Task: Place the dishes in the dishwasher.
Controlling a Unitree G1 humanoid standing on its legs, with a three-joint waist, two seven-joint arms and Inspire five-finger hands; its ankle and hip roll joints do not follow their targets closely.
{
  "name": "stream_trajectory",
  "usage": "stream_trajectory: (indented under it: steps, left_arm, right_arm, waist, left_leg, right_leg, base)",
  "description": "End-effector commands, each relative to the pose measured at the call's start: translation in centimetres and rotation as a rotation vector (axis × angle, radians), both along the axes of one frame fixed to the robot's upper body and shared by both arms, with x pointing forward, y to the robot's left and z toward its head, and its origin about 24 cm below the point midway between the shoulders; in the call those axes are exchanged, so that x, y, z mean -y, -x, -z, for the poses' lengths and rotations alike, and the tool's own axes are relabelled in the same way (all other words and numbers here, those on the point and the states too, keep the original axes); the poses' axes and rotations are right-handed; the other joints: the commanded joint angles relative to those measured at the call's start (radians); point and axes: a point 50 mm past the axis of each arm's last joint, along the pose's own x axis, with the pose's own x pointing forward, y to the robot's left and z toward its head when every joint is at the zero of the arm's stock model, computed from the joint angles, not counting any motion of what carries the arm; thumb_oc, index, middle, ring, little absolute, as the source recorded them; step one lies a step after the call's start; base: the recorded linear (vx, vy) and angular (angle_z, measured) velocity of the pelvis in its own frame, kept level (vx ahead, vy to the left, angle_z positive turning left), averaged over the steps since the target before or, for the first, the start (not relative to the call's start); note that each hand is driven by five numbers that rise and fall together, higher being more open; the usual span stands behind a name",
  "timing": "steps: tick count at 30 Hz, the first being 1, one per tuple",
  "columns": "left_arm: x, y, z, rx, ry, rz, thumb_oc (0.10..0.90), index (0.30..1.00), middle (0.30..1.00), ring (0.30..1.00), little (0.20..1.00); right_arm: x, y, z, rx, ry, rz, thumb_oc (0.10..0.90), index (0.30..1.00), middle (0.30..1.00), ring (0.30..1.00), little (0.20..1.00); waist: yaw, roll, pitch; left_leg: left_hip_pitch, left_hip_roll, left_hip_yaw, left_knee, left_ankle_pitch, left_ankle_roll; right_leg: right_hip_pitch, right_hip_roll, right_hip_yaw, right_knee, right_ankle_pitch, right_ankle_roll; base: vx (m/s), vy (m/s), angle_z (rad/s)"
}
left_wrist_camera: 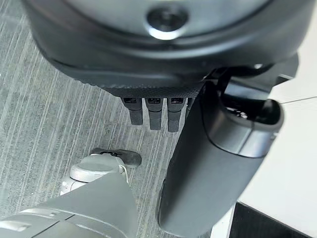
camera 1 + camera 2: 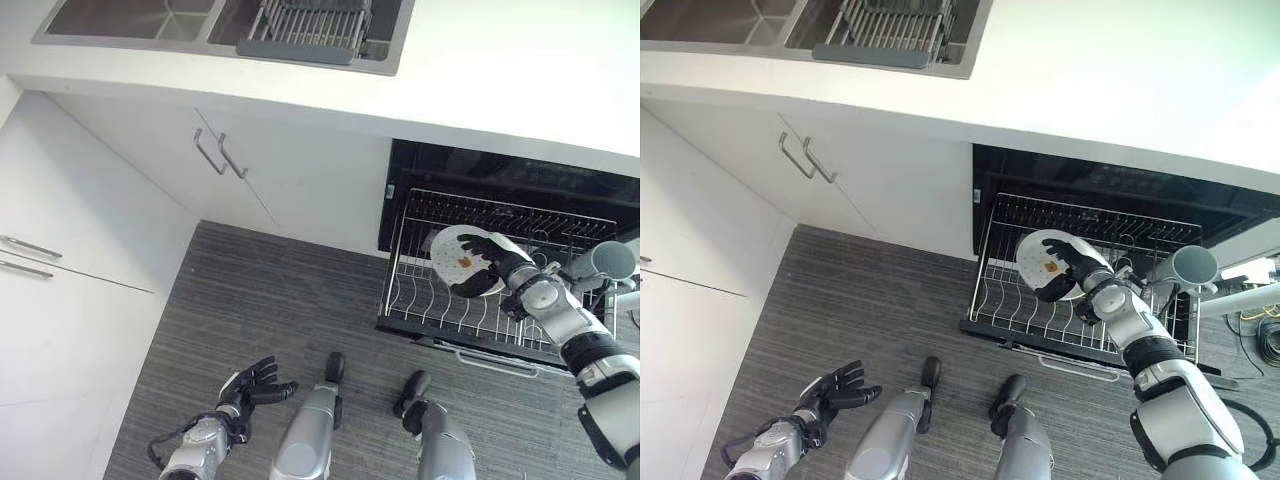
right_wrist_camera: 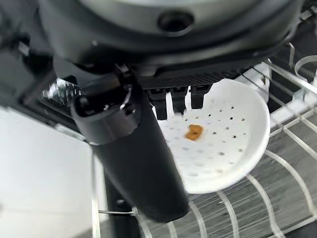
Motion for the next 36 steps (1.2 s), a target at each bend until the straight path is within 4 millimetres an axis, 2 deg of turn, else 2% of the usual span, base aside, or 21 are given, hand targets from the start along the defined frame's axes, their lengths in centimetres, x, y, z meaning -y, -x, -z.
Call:
stream_trajectory:
  steps: [1,8,12,15,18,20,22,23,25,27,28,29,32,36]
  left_arm:
    - [-1.5,1.6,0.3,-0.029,-0.068,-0.006,0.8,0.9,0.9,0.9,0.9]
    - [-1.7,3.0,1.1,-0.074,-0.085,-0.052,0.8,0.9,0.9,0.9,0.9]
    - [-2.2,4.5,1.8,-0.118,-0.093,-0.13,0.8,0.9,0.9,0.9,0.9]
    - [-2.2,6.0,2.7,-0.159,-0.097,-0.181,0.8,0.9,0.9,0.9,0.9]
    - [-2.0,7.3,3.3,-0.191,-0.099,-0.219,0.8,0.9,0.9,0.9,0.9]
    - [-1.8,7.9,3.6,-0.205,-0.096,-0.234,0.8,0.9,0.9,0.9,0.9]
    - [-1.2,8.7,3.9,-0.221,-0.085,-0.257,0.8,0.9,0.9,0.9,0.9]
    - [-0.8,9.6,4.2,-0.231,-0.076,-0.271,0.8,0.9,0.9,0.9,0.9]
    - [-0.5,10.1,4.3,-0.235,-0.069,-0.279,0.8,0.9,0.9,0.9,0.9]
    - [-0.5,9.9,4.2,-0.226,-0.067,-0.283,0.8,0.9,0.9,0.9,0.9]
    - [-0.7,9.8,4.0,-0.224,-0.067,-0.29,0.8,0.9,0.9,0.9,0.9]
    - [-0.9,9.9,4.1,-0.233,-0.068,-0.291,0.8,0.9,0.9,0.9,0.9]
    - [-1.2,9.4,4.1,-0.255,-0.085,-0.272,0.8,0.9,0.9,0.9,0.9]
    - [-1.4,8.9,4.1,-0.281,-0.111,-0.23,0.8,0.9,0.9,0.9,0.9]
  right_arm:
    - [-0.3,-0.4,-2.3,0.125,-0.166,0.014,0.8,0.9,0.9,0.9,0.9]
    - [-1.2,1.4,-2.0,0.174,-0.244,0.019,0.8,0.9,0.9,0.9,0.9]
    - [-1.2,4.2,-3.4,0.295,-0.232,0.008,0.8,0.9,0.9,0.9,0.9]
    - [0.1,6.6,-4.2,0.35,-0.254,0.059,0.8,0.9,0.9,0.9,0.9]
    - [1.0,8.8,-3.6,0.373,-0.379,0.171,0.8,0.9,0.9,0.9,0.9]
    - [1.0,9.8,-2.8,0.386,-0.375,0.23,0.8,0.9,0.9,0.9,0.9]
    - [0.8,11.0,-1.5,0.373,-0.383,0.286,0.8,0.9,0.9,0.9,0.9]
    - [0.5,11.9,0.4,0.316,-0.439,0.345,0.8,0.9,0.9,0.9,0.9]
    - [0.2,13.4,3.7,0.202,-0.437,0.419,0.8,0.9,0.9,0.9,0.9]
    - [0.4,14.1,5.2,0.139,-0.43,0.482,0.8,0.9,0.9,0.9,0.9]
    - [0.5,15.2,7.6,0.025,-0.419,0.559,0.8,0.9,0.9,0.9,0.9]
    - [0.4,16.2,10.2,-0.085,-0.413,0.63,0.8,0.9,0.9,0.9,0.9]
    - [-0.5,17.6,14.6,-0.314,-0.357,0.693,0.8,0.9,0.9,0.9,0.9]
    - [-1.6,17.6,17.1,-0.477,-0.361,0.755,0.8,0.9,0.9,0.9,0.9]
  waist:
    - [-0.002,-0.018,-0.056]
    - [-0.058,-0.052,-0.086]
    - [-0.116,-0.075,-0.098]
    - [-0.159,-0.088,-0.11]
    - [-0.2,-0.095,-0.123]
    - [-0.218,-0.094,-0.122]
    - [-0.24,-0.09,-0.121]
    - [-0.253,-0.087,-0.121]
    - [-0.272,-0.083,-0.123]
    - [-0.278,-0.08,-0.121]
    - [-0.279,-0.076,-0.119]
    - [-0.276,-0.076,-0.12]
    - [-0.254,-0.074,-0.124]
    - [-0.209,-0.075,-0.133]
  left_leg:
    - [0.061,0.063,0.048,0.08,-0.225,-0.036]
    - [0.127,0.073,0.086,0.08,-0.248,-0.024]
    - [0.175,0.077,0.112,0.08,-0.266,-0.009]
    - [0.201,0.082,0.133,0.08,-0.276,0.0]
    - [0.218,0.084,0.156,0.08,-0.289,0.006]
    - [0.226,0.078,0.166,0.08,-0.294,0.012]
    - [0.238,0.071,0.178,0.08,-0.301,0.021]
    - [0.247,0.066,0.19,0.08,-0.307,0.026]
    - [0.254,0.066,0.211,0.08,-0.31,0.032]
    - [0.252,0.065,0.218,0.08,-0.309,0.033]
    - [0.254,0.061,0.222,0.08,-0.307,0.035]
    - [0.256,0.058,0.224,0.08,-0.306,0.038]
    - [0.26,0.056,0.219,0.08,-0.3,0.038]
    - [0.264,0.051,0.199,0.08,-0.292,0.032]
  right_leg:
    - [0.055,-0.034,0.076,-0.044,-0.077,0.147]
    - [0.093,-0.021,0.116,-0.044,-0.074,0.154]
    - [0.117,-0.007,0.153,-0.044,-0.069,0.16]
    - [0.127,0.005,0.183,-0.044,-0.066,0.165]
    - [0.128,0.017,0.212,-0.044,-0.068,0.167]
    - [0.126,0.021,0.226,-0.044,-0.066,0.169]
    - [0.126,0.027,0.242,-0.044,-0.066,0.168]
    - [0.128,0.032,0.257,-0.044,-0.069,0.166]
    - [0.13,0.036,0.275,-0.044,-0.073,0.162]
    - [0.128,0.036,0.28,-0.044,-0.072,0.162]
    - [0.129,0.03,0.275,-0.044,-0.068,0.163]
    - [0.132,0.027,0.271,-0.044,-0.066,0.164]
    - [0.148,0.017,0.246,-0.044,-0.065,0.161]
    - [0.172,0.002,0.202,-0.044,-0.068,0.158]
  base:
    - [0.07,0.032,-0.19]
    - [0.06,0.032,-0.24]
    - [0.08,0.048,-0.41]
    - [0.08,0.034,-0.4]
    - [0.05,0.036,-0.34]
    - [0.02,0.058,-0.32]
    - [0.05,0.098,-0.39]
    - [0.06,0.108,-0.48]
    - [0.04,0.087,-0.31]
    - [0.0,0.044,-0.22]
    - [0.0,0.023,-0.03]
    - [0.02,0.008,0.11]
    - [0.05,-0.038,0.13]
    - [0.05,-0.05,0.31]
